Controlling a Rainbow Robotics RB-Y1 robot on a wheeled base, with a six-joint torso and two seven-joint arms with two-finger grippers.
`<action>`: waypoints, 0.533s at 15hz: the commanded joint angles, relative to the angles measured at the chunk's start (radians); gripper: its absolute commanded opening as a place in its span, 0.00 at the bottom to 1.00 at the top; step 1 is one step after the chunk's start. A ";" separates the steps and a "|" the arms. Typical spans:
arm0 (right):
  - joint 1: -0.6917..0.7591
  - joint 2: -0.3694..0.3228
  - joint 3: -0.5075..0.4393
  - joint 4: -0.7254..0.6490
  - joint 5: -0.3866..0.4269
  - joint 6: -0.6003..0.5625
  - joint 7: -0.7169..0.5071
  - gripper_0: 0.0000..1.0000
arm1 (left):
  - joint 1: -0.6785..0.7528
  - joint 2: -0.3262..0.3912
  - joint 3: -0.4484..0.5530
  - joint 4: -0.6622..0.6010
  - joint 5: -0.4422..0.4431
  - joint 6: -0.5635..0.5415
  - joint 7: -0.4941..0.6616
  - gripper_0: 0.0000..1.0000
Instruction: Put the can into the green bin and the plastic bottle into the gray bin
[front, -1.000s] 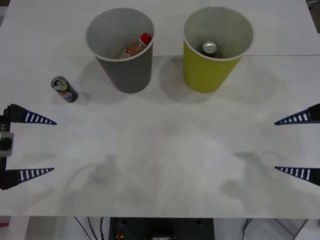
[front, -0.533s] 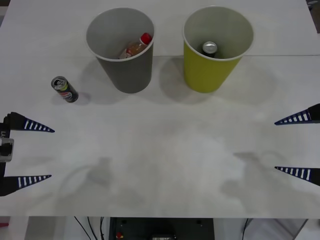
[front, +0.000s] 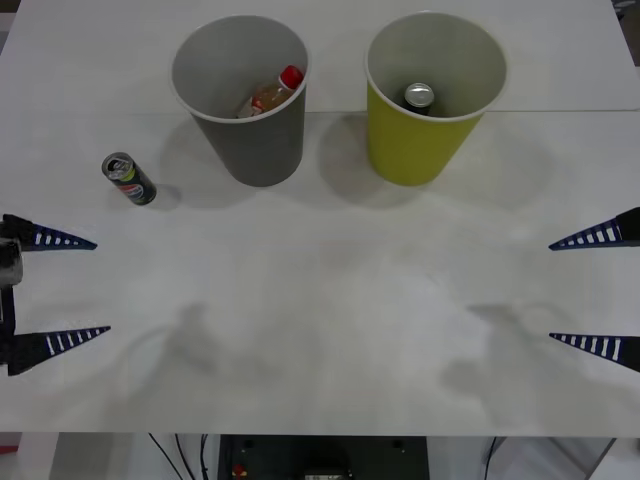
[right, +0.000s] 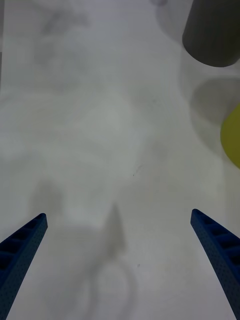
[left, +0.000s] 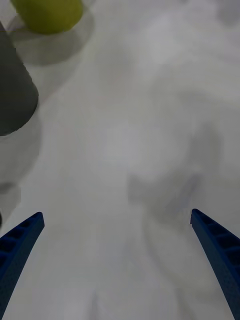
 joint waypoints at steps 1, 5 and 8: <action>0.000 0.000 0.000 0.000 0.000 0.000 0.000 1.00 | 0.053 0.000 0.000 -0.014 0.022 0.125 0.098 1.00; 0.000 0.000 0.000 0.000 0.000 0.000 0.000 1.00 | 0.147 0.001 -0.023 -0.090 0.005 0.371 0.255 1.00; 0.000 0.000 0.000 0.000 0.000 0.000 0.000 1.00 | 0.182 0.003 -0.110 -0.156 -0.134 0.610 0.403 1.00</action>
